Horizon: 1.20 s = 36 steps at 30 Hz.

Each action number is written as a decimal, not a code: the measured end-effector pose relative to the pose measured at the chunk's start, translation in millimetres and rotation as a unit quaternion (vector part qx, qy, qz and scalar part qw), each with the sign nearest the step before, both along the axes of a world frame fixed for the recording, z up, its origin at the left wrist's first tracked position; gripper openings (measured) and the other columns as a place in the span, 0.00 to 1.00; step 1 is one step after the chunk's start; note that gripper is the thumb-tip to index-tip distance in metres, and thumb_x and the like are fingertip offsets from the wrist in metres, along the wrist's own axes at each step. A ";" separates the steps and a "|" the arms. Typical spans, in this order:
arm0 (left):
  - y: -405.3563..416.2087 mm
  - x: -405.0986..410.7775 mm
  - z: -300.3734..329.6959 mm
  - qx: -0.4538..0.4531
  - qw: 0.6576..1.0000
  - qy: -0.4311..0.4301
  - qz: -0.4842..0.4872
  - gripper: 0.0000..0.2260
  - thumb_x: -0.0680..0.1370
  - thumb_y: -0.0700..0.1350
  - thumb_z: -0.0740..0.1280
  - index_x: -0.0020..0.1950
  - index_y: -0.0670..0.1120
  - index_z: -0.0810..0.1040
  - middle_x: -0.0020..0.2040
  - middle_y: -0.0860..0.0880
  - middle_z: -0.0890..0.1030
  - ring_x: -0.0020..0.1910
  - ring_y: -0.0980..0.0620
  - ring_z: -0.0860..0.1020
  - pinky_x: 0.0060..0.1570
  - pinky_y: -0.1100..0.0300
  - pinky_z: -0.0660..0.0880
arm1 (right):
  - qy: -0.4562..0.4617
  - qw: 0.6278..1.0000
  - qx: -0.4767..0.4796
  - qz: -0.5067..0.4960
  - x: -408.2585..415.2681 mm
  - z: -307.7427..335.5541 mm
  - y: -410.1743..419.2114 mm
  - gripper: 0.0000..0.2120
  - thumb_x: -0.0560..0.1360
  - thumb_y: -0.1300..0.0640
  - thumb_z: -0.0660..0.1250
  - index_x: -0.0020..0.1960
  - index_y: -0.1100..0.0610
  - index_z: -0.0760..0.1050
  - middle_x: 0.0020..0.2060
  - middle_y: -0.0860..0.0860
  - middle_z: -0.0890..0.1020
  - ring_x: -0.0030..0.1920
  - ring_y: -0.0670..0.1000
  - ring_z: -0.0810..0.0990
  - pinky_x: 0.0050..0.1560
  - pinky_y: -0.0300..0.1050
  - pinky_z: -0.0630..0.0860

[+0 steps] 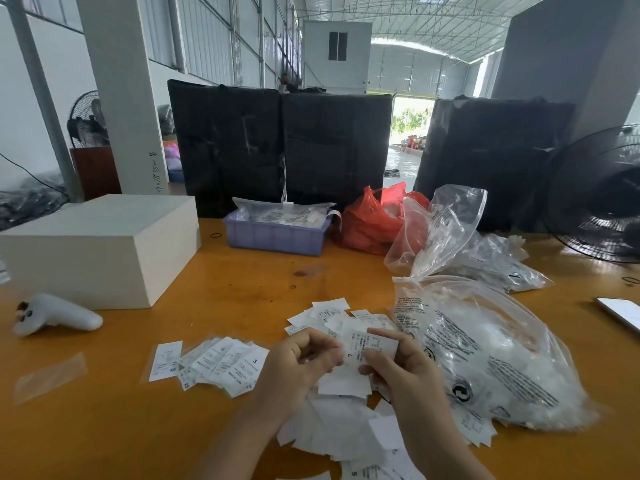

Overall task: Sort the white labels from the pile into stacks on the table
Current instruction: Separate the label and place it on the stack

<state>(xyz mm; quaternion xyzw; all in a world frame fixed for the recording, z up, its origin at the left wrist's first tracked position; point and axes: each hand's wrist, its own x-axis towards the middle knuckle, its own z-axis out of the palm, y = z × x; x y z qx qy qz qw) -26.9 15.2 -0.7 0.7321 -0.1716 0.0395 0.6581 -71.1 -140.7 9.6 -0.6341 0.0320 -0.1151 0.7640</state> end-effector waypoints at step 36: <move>-0.6 1.1 -1.5 0.016 1.000 0.014 0.020 0.10 0.69 0.55 0.70 0.44 0.51 0.81 0.40 0.58 0.83 0.41 0.60 0.81 0.39 0.65 0.79 | 0.024 0.990 -0.127 0.051 11.3 -10.8 -3.4 0.18 0.75 0.66 0.67 0.58 0.46 0.75 0.32 0.44 0.80 0.36 0.47 0.82 0.37 0.41 0.77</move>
